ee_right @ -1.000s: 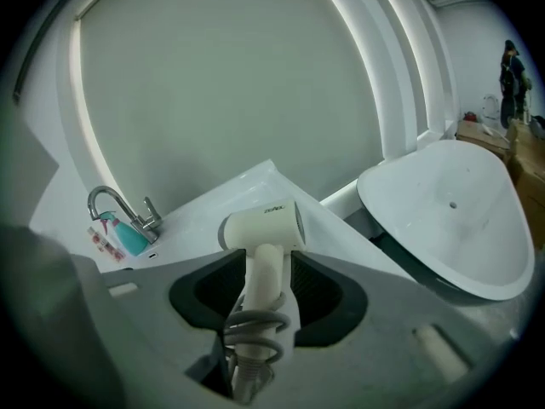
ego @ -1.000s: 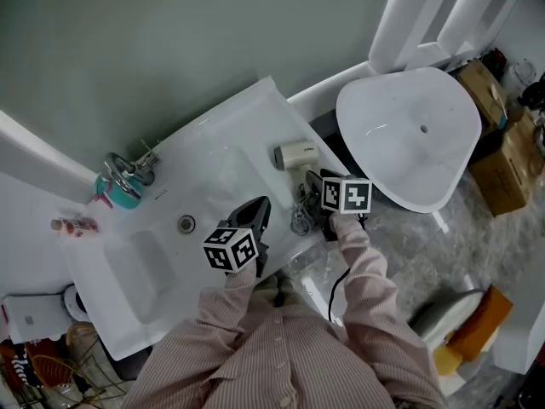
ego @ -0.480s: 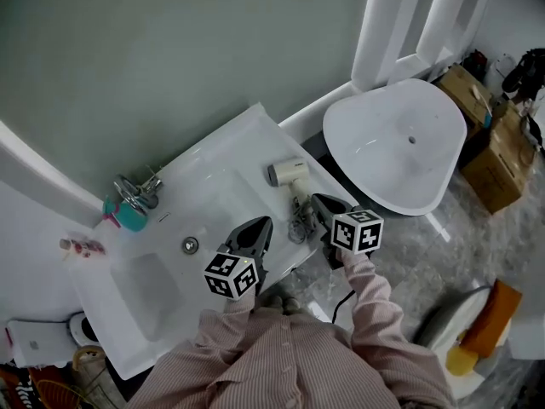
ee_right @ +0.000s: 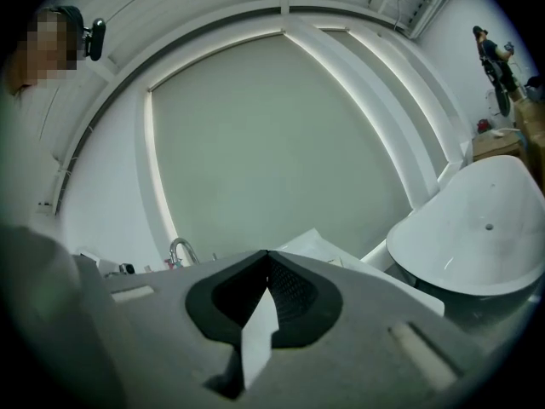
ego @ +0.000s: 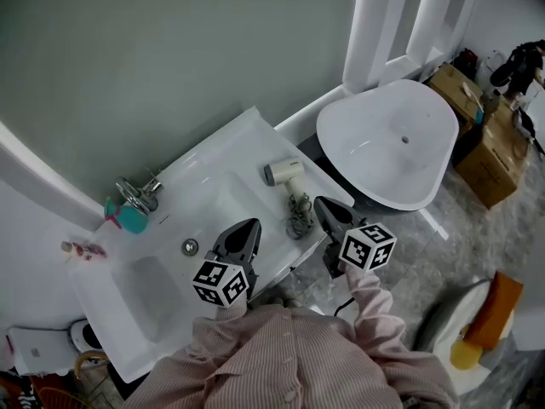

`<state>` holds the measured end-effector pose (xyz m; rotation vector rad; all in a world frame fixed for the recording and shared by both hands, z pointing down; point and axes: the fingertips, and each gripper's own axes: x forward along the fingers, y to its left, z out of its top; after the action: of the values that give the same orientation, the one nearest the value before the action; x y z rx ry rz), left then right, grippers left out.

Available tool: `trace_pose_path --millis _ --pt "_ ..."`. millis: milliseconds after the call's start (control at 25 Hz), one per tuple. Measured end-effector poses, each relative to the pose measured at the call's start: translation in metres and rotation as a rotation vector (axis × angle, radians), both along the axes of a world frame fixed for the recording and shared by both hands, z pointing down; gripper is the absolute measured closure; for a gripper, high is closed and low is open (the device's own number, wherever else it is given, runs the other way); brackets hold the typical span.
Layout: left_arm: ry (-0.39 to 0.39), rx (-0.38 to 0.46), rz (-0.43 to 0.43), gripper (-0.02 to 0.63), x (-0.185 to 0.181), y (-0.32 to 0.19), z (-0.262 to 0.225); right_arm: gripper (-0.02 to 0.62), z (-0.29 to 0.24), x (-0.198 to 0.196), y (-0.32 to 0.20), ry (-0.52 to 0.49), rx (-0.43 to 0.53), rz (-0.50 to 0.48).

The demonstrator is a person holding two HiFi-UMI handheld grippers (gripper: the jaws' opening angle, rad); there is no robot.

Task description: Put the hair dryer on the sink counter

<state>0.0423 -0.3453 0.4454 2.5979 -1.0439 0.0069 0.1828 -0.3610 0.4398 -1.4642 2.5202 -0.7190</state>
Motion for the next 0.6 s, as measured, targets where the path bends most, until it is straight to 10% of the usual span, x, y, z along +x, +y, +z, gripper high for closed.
trace_pose_path --millis 600 --pt "-0.032 0.104 -0.073 0.607 -0.026 0.006 -0.032 0.591 -0.036 0.013 0.017 0.014 0.103 0.078"
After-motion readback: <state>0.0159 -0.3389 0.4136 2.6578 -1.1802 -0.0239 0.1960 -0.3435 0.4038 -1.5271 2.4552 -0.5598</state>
